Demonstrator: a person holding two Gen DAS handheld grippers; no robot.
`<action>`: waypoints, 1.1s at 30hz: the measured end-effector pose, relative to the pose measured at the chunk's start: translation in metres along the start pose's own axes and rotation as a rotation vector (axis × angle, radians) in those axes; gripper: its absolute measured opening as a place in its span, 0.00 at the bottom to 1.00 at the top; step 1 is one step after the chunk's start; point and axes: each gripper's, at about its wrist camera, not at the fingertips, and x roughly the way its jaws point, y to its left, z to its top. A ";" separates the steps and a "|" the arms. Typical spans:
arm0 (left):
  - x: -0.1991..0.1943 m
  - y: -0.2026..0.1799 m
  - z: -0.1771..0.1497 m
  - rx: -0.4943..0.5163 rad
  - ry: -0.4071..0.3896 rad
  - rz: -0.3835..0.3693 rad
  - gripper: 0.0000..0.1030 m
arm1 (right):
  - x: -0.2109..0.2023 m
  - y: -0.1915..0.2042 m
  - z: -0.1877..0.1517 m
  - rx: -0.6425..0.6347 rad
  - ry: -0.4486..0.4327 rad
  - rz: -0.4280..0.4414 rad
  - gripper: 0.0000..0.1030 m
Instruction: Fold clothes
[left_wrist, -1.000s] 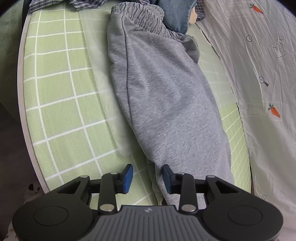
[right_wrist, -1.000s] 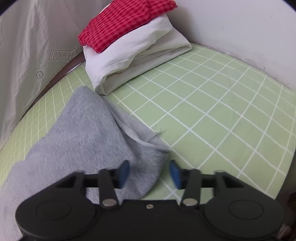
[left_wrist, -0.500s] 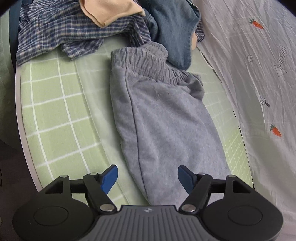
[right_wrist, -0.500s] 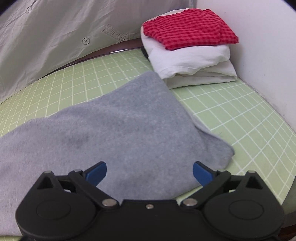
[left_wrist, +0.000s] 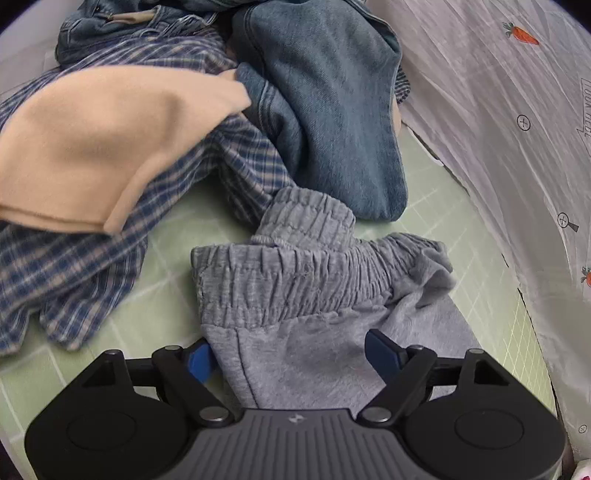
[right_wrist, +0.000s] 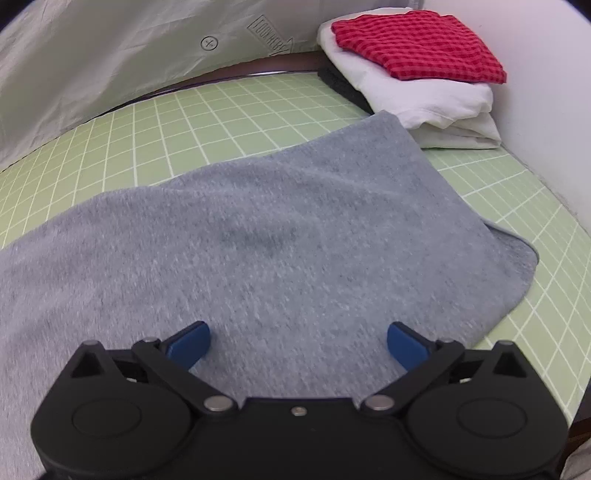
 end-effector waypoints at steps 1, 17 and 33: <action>0.001 0.000 0.001 0.003 -0.006 0.004 0.80 | 0.000 -0.003 0.001 0.022 0.008 -0.007 1.00; 0.001 -0.006 -0.009 0.020 -0.066 0.065 0.82 | 0.033 -0.109 0.016 0.332 -0.027 -0.133 1.00; 0.000 -0.016 -0.023 -0.016 -0.056 0.120 0.82 | 0.056 -0.153 0.055 0.218 -0.105 -0.110 0.09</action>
